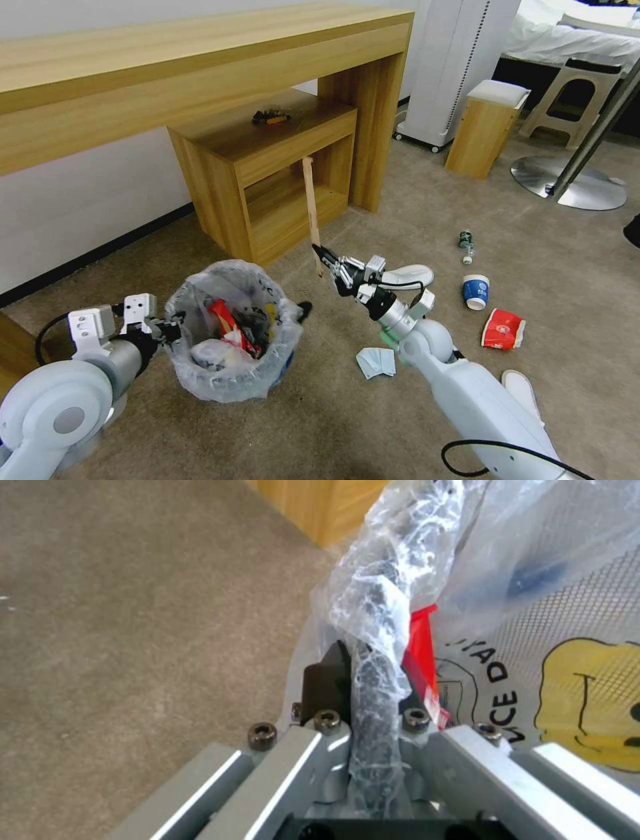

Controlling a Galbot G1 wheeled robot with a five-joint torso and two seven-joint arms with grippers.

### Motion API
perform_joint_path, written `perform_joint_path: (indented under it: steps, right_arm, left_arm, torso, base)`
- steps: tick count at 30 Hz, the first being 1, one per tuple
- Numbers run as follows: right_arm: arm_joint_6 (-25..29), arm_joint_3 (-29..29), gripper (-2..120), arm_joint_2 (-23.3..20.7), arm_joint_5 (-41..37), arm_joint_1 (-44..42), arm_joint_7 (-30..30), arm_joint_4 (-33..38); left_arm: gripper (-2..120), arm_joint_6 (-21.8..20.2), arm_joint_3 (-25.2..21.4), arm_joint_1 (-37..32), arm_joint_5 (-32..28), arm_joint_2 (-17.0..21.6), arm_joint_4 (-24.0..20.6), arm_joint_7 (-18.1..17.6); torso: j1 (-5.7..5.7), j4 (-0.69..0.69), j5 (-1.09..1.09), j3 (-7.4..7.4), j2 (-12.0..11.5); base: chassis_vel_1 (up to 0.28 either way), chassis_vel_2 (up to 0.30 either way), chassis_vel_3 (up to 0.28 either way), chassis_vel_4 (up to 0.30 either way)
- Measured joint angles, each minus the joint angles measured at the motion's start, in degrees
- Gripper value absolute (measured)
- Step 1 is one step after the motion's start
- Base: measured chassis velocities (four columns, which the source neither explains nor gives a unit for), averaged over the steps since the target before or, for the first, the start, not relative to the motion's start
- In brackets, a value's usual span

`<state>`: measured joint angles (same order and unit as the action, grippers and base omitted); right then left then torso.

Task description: Pick up the trash bin and place the garbage on the floor into it.

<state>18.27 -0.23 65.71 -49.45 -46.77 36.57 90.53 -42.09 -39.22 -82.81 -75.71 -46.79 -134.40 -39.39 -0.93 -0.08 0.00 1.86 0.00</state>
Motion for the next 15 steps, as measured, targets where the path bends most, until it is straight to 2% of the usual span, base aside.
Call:
perform_joint_path:
  steps: [8,15]
  right_arm:
    - [0.13,-1.06,0,0.89,-0.86,2.04,3.64,1.68]
    - [0.55,-3.36,0,1.10,-1.08,1.93,6.32,2.22]
  left_arm:
    - [0,-0.04,4.55,2.19,-1.74,1.50,0.37,0.13]
    - [0,-0.12,7.33,4.25,-1.90,1.71,1.51,1.63]
  torso:
    - [0.00,0.00,0.00,0.00,0.00]
    - [0.00,0.00,0.00,0.00,0.00]
  base:
    - [0.000,0.000,0.000,0.000]
    - [0.000,0.000,0.000,0.000]
